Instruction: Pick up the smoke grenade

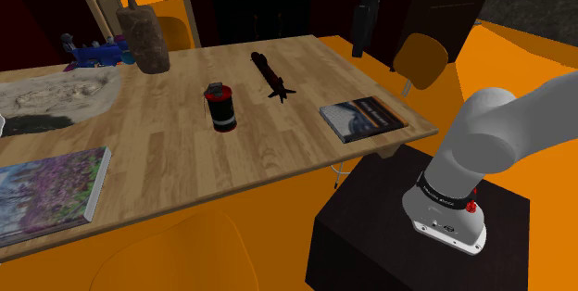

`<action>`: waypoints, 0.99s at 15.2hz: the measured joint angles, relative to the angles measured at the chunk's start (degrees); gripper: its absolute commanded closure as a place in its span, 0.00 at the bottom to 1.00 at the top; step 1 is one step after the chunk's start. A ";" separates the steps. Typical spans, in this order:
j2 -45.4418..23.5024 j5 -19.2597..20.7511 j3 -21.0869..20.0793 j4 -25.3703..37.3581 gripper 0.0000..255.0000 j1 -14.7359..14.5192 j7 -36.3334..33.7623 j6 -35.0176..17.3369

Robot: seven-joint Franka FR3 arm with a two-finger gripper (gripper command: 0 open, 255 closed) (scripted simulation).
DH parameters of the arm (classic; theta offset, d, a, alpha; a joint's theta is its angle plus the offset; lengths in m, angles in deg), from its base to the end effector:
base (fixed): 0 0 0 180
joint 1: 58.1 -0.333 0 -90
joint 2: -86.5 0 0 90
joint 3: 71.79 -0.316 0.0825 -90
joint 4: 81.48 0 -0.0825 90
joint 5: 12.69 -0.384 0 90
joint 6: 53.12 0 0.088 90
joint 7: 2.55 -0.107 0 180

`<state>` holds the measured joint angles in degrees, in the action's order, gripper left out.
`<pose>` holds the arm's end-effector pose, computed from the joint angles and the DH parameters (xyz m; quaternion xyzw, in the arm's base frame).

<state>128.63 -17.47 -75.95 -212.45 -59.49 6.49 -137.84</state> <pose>0.3092 0.0468 0.5991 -0.9921 -0.1190 0.0359 0.0188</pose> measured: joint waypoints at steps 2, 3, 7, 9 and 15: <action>-0.57 -0.07 -0.29 0.05 0.00 -0.06 -0.17 -0.77; -1.52 -0.25 -0.83 -0.06 0.00 -0.18 -0.51 -2.23; -6.46 -0.88 -3.69 0.85 0.00 -0.75 -2.53 -8.49; -9.70 -1.02 -5.37 1.64 0.00 -1.03 -3.80 -12.15; -19.46 0.34 -9.77 6.38 0.00 -1.31 -7.61 -20.64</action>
<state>109.17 -17.13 -85.71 -206.07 -60.80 -1.12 -158.48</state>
